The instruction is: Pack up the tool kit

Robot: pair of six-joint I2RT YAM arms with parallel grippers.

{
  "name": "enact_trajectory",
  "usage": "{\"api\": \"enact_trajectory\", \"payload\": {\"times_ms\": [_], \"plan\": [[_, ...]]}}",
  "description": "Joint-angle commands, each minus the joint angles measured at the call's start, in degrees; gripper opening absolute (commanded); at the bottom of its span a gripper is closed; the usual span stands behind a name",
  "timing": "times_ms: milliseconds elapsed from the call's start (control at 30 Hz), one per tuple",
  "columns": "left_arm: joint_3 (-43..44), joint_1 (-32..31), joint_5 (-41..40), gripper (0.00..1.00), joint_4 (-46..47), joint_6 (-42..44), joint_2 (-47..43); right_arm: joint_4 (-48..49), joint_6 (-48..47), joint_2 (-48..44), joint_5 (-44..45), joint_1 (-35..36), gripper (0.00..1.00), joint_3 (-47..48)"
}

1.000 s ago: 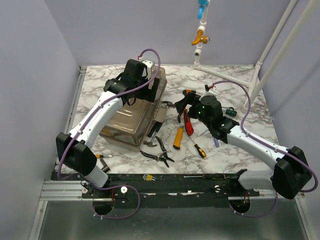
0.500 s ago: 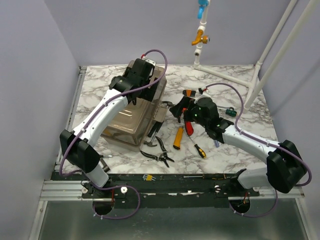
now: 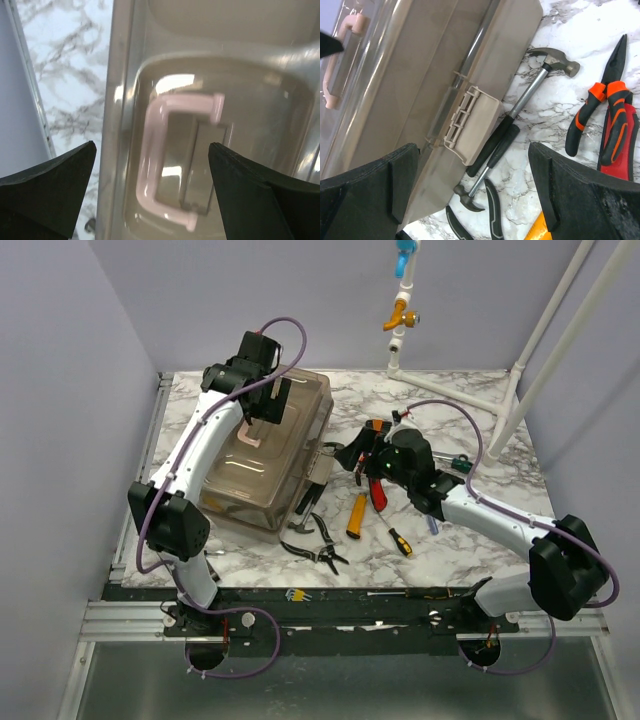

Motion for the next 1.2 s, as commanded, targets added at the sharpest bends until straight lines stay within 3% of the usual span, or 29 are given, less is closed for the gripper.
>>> {"api": "enact_trajectory", "payload": {"times_ms": [0,133,267,500,800,967,1167], "plan": [[2.1,4.3,12.1,0.99,-6.1,0.8,3.3,-0.8,-1.3,0.5,-1.7,-0.3,1.0,2.4],[2.7,8.6,16.5,0.98,-5.9,-0.7,4.1,-1.1,-1.4,0.4,-1.8,-0.3,1.0,2.6],[0.9,13.3,28.4,0.99,-3.6,-1.8,3.2,-1.6,-1.7,0.5,-1.6,-0.3,1.0,3.1],[2.0,16.3,33.3,0.88,-7.9,0.2,7.3,-2.4,-2.2,1.6,-2.1,-0.3,1.0,4.6],[1.1,20.8,54.4,0.59,-7.2,1.4,13.1,-2.6,0.5,7.7,-9.5,-0.3,1.0,11.8],[-1.3,23.6,61.3,0.44,-4.5,0.2,14.4,-2.4,4.8,12.3,-10.4,-0.3,1.0,14.3],[-2.4,25.2,70.7,0.39,0.8,-2.4,14.2,5.5,10.4,14.3,-14.7,-2.0,0.98,10.2]]}}
